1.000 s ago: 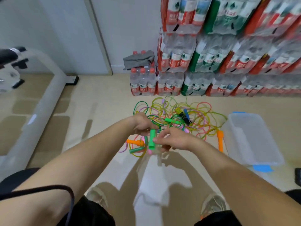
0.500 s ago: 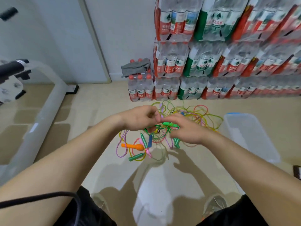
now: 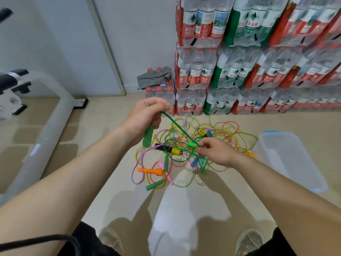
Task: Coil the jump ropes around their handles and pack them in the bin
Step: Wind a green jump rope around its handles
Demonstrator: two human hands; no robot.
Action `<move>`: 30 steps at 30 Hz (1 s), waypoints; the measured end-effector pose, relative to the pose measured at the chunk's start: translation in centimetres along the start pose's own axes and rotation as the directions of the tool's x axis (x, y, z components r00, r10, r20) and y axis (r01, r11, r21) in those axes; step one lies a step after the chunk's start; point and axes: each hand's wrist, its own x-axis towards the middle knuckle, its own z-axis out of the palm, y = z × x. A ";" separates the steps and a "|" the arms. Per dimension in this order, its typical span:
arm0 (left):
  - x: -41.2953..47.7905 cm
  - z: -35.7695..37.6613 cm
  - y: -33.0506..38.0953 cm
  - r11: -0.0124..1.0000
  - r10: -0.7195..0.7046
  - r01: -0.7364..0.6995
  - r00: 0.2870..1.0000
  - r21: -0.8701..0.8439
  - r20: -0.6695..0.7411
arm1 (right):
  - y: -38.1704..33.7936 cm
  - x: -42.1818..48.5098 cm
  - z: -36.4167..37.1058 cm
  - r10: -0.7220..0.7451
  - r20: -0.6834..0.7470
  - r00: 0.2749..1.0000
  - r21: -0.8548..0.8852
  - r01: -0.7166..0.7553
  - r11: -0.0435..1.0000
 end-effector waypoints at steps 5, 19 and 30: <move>0.5 -1.1 -2.9 0.914 0.001 -0.002 1.000 0.406 0.004 | -3.5 -0.5 -1.6 0.082 -0.017 0.997 0.534 -0.060 0.843; -1.6 2.4 -5.0 0.877 -0.145 -0.123 0.854 0.464 0.500 | -7.5 -1.9 -4.6 0.127 -0.227 0.965 0.925 0.173 0.337; -1.0 2.2 -0.8 0.902 -0.180 0.254 0.956 -0.348 0.231 | -5.3 -1.5 0.8 -0.117 0.177 0.977 0.326 0.054 0.944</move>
